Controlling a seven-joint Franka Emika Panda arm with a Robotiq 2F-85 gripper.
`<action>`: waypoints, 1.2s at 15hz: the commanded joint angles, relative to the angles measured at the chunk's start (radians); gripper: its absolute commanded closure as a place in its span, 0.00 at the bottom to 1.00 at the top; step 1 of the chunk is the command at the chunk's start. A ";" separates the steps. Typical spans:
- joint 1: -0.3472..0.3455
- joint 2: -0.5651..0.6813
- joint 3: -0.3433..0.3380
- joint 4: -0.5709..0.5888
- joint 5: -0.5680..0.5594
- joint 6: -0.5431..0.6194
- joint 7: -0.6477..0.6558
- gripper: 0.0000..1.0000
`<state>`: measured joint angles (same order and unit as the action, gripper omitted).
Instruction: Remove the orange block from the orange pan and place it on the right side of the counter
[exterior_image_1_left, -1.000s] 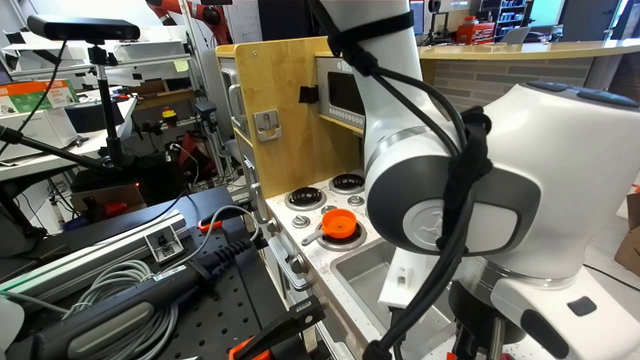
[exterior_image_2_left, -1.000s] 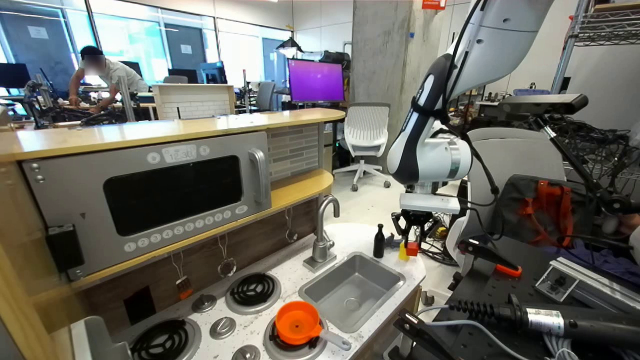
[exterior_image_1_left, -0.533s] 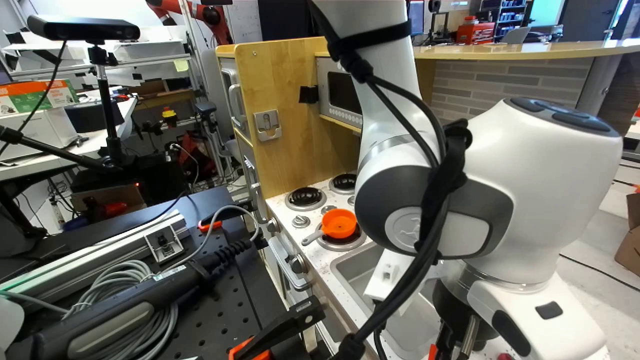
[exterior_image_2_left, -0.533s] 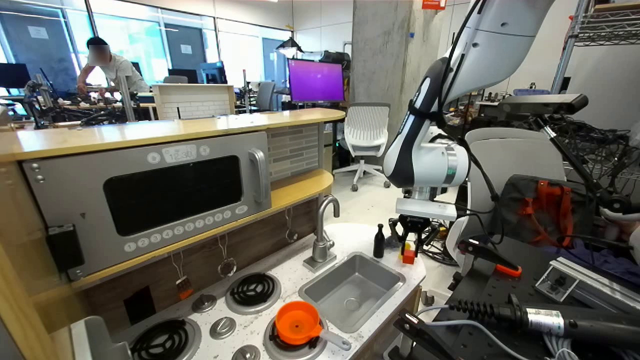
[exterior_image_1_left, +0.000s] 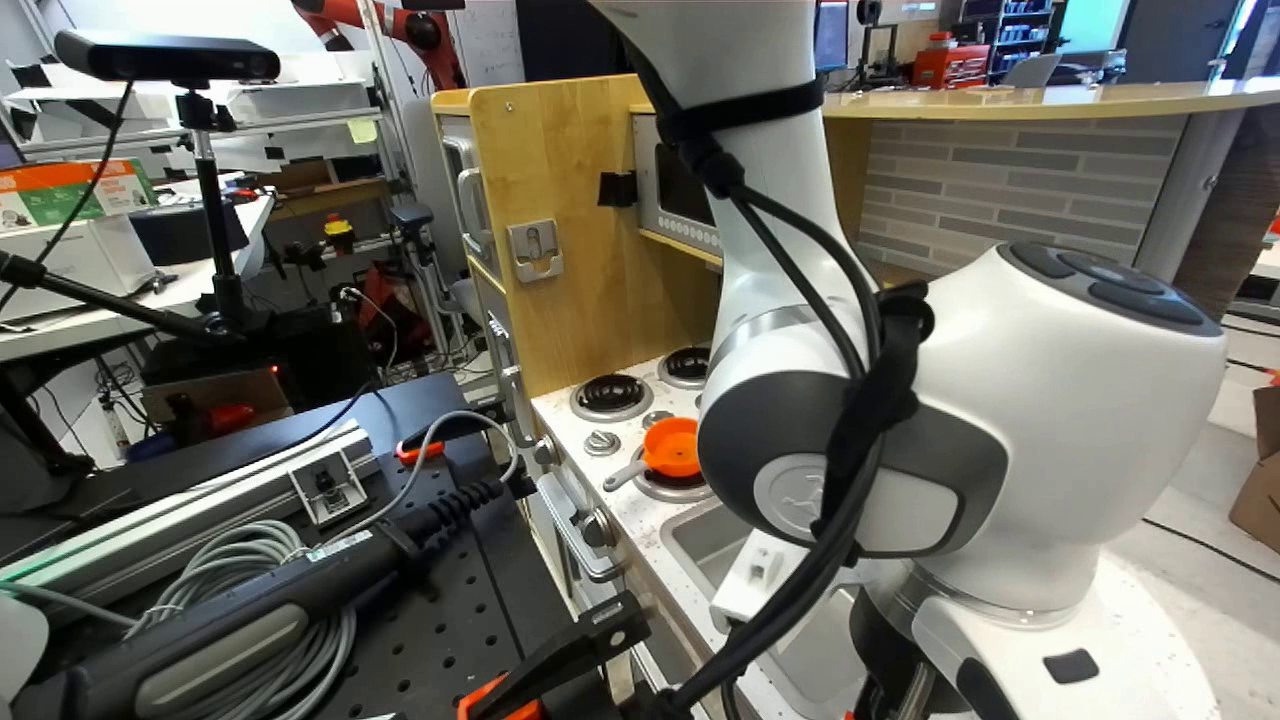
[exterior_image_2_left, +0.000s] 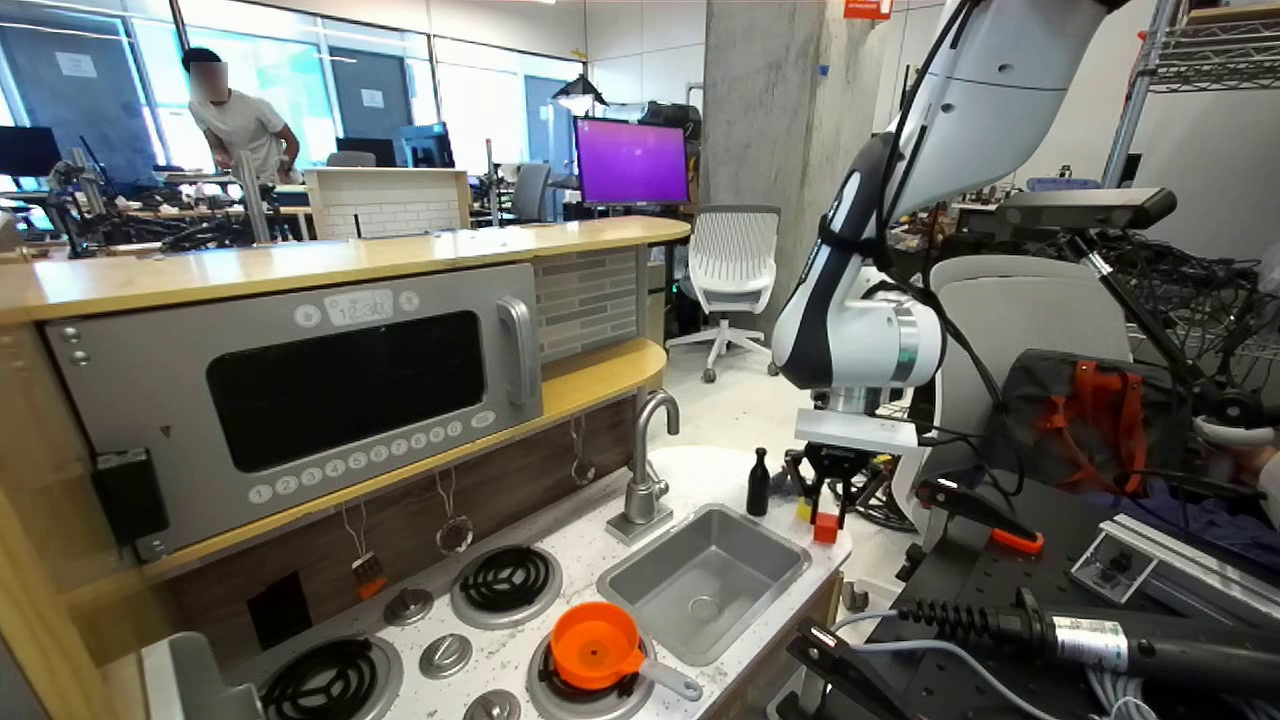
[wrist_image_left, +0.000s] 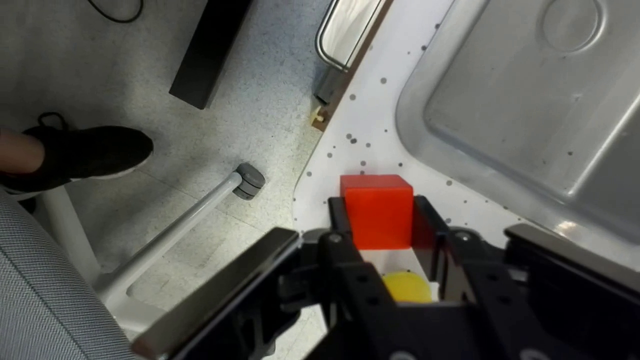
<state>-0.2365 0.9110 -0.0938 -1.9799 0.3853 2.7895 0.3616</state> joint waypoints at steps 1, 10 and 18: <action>-0.008 0.031 0.003 0.023 0.029 0.021 0.015 0.41; -0.009 -0.044 0.030 -0.050 0.033 0.070 -0.004 0.00; 0.021 -0.257 0.114 -0.260 -0.014 -0.024 -0.135 0.00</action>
<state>-0.2318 0.7669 -0.0007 -2.1379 0.3848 2.7984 0.2923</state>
